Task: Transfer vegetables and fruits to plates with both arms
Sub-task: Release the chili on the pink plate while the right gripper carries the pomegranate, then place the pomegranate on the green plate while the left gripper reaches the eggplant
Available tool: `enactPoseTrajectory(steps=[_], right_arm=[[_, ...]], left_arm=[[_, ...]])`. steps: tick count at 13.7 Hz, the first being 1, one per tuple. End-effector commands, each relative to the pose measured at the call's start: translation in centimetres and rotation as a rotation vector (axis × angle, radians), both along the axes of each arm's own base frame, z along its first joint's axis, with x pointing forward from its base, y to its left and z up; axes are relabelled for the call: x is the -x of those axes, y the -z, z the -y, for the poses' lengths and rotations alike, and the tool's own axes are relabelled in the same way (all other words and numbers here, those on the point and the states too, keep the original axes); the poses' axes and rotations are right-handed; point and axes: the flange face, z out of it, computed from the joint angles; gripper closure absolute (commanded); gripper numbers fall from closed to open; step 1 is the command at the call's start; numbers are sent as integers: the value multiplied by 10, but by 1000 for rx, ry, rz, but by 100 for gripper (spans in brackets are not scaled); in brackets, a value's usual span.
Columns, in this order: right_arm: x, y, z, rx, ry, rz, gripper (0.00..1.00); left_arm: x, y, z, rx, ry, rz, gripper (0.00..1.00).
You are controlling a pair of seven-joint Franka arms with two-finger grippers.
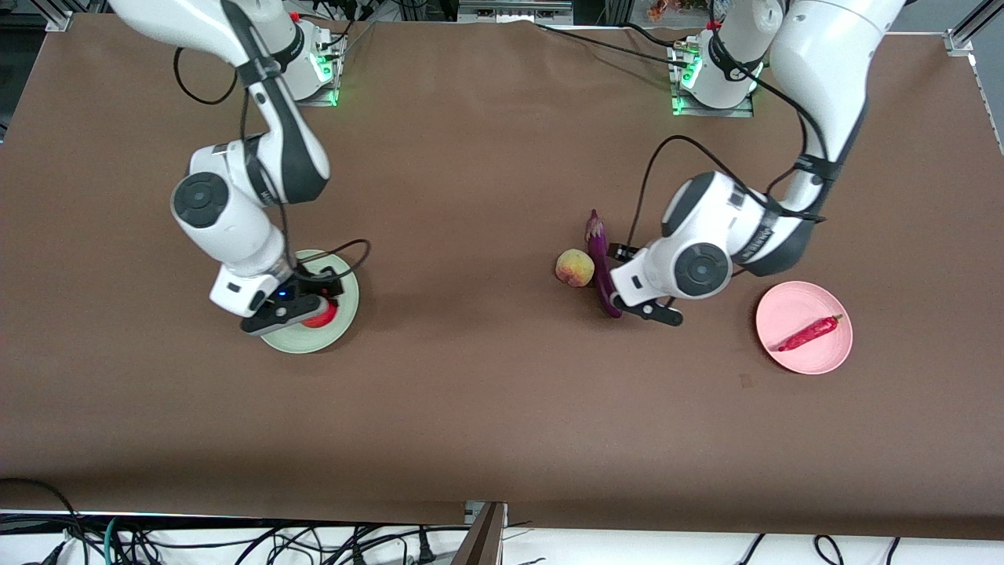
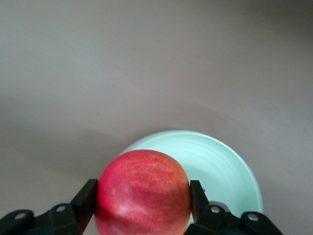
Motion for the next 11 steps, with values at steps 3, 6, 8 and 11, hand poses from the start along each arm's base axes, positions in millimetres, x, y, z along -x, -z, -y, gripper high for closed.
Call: enactPoseTrajectory(steps=[3,6,8,11], right_arm=[[33,60,57,13,-47,43,49],[31,52,57,8,-39,33,9],[27,35,38,-15,1,-2,1],[21,-6,-23,-74,135,-75,1]], left_arm=[[30,26,15,7,27,15,0],[47,43,17,26,30,58,0],[57,48,22,36,42,68,0],[70,55,43,47,77,63,0]])
